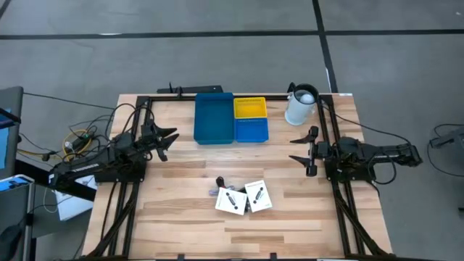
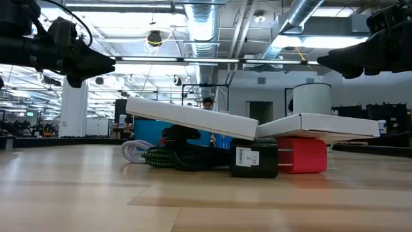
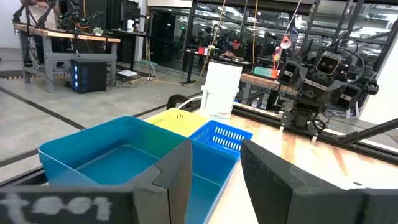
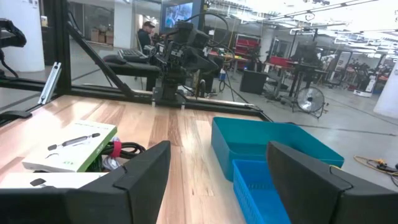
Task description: Pick and place items into bin
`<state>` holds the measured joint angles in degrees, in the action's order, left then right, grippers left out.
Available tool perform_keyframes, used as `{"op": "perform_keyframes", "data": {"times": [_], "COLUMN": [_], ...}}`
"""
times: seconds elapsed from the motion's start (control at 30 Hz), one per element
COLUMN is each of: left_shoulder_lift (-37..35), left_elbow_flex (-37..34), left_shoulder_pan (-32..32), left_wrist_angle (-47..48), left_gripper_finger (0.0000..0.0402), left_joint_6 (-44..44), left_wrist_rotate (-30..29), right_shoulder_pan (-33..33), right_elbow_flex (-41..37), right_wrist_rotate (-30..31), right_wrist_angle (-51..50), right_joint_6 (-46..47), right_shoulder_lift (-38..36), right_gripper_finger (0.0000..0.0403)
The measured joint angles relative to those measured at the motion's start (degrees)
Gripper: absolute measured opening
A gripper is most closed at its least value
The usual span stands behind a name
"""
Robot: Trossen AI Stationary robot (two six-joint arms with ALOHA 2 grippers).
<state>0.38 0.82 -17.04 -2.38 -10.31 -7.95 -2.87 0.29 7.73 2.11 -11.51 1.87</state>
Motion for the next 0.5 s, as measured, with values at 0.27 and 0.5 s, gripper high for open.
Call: {"op": "perform_keyframes", "data": {"times": [0.27, 0.5], "left_shoulder_lift": [0.0, 0.0], "left_elbow_flex": [0.0, 0.0], "left_shoulder_pan": [0.0, 0.0], "left_wrist_angle": [-0.9, -11.1], "left_gripper_finger": [0.0126, 0.0126], "left_joint_6": [0.1, -2.7], "left_wrist_rotate": [-0.5, -1.0], "right_shoulder_pan": [0.0, 0.0], "right_elbow_flex": [0.0, 0.0], "right_wrist_rotate": [0.0, 0.0], "right_wrist_angle": [0.0, 0.0], "right_joint_6": [0.0, 0.0], "right_shoulder_lift": [0.0, 0.0], "right_gripper_finger": [0.026, 0.026]}}
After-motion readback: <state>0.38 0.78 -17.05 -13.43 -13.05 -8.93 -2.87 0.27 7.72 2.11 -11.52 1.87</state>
